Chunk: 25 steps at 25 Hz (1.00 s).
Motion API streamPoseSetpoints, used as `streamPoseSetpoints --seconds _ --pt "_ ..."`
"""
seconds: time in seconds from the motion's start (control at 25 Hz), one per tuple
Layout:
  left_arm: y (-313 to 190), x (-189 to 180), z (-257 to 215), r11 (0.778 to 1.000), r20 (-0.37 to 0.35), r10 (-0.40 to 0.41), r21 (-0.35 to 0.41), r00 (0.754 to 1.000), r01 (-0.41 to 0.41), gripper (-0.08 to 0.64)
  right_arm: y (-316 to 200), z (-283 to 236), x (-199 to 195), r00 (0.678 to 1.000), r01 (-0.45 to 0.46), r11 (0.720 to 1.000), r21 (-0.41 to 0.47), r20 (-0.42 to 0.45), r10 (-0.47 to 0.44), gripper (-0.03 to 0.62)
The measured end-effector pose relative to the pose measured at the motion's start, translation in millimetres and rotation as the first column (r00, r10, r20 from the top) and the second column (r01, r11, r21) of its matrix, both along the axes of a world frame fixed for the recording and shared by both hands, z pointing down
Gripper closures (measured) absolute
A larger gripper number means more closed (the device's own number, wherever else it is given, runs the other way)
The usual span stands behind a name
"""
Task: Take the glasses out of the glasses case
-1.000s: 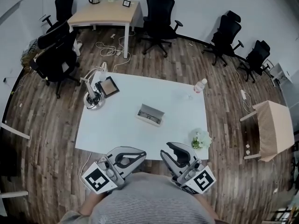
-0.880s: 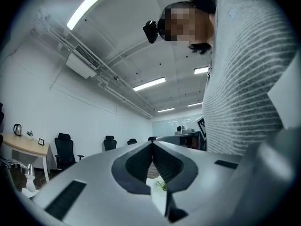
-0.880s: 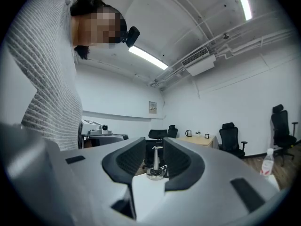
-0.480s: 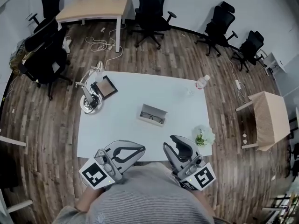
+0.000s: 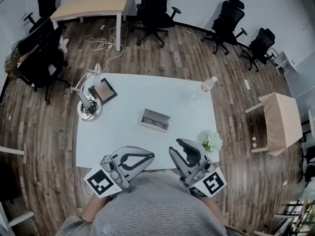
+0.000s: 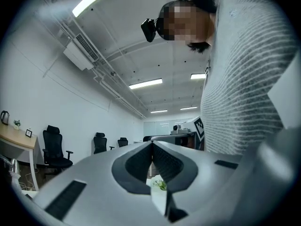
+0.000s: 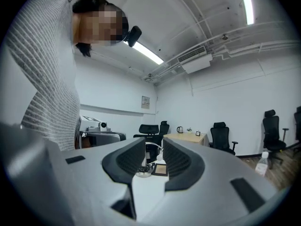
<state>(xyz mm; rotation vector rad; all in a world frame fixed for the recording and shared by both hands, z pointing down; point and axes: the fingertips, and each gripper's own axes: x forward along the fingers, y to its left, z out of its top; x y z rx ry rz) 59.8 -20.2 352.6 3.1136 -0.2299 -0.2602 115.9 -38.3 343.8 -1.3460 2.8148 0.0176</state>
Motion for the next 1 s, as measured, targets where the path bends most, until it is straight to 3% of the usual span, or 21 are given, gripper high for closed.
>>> streamPoseSetpoints --seconds 0.28,0.8,1.0 --pt "-3 11 15 0.999 0.088 0.032 0.04 0.996 -0.036 0.549 -13 2 8 0.996 0.039 0.999 0.011 -0.085 -0.038 0.485" --pt "-6 8 24 0.999 0.098 0.025 0.034 0.995 -0.029 0.549 -49 46 6 0.963 0.113 0.991 -0.067 -0.237 -0.126 0.485" --pt "-3 8 19 0.999 0.058 0.016 0.031 0.998 -0.018 0.549 -52 64 1 0.949 0.138 0.983 -0.121 -0.269 -0.166 0.485"
